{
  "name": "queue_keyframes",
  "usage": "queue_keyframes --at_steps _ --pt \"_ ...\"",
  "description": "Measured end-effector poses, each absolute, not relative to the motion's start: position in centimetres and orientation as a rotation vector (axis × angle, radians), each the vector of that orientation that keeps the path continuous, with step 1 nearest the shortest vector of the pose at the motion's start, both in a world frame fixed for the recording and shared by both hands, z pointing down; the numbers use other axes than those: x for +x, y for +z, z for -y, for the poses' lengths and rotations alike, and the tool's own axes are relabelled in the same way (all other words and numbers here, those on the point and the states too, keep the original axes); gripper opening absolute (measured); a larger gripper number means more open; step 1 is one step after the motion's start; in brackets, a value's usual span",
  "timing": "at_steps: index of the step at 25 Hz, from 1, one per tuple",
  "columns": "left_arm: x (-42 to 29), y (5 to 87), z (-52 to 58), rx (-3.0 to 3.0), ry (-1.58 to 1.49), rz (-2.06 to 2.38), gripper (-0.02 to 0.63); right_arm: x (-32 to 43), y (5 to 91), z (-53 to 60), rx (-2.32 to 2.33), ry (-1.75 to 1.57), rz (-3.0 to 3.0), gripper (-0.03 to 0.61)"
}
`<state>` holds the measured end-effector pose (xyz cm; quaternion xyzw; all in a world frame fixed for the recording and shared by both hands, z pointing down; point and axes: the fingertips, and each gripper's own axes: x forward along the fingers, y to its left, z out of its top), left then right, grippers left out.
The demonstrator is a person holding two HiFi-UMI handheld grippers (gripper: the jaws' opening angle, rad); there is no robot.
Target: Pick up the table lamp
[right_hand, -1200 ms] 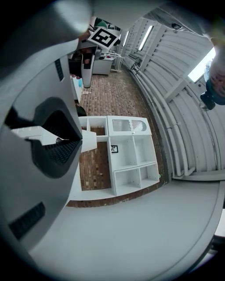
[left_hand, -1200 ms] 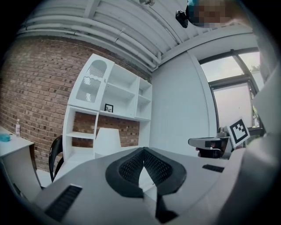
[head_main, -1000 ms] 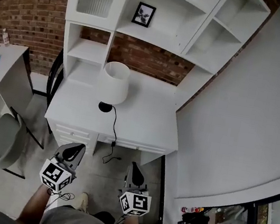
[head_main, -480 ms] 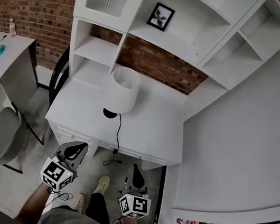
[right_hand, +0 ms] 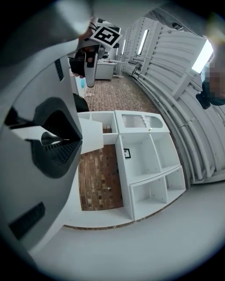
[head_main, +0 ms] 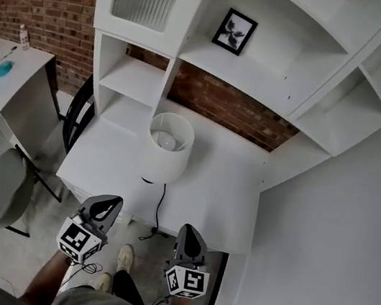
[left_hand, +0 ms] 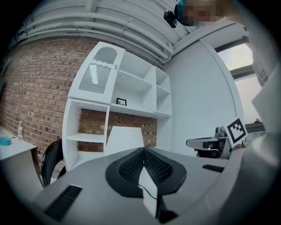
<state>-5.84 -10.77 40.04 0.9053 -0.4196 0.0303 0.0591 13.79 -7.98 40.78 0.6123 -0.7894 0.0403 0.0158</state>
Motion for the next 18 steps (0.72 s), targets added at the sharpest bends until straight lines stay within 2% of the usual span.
queue_keyframes --at_steps 8,18 --pt "-4.4 41.4 17.5 2.687 0.107 1.326 0.003 14.8 42.1 15.8 1.829 0.169 2.502 0.021" --pt "-3.6 45.3 20.5 2.604 0.15 1.358 0.003 16.4 44.9 20.4 1.797 0.212 2.525 0.021"
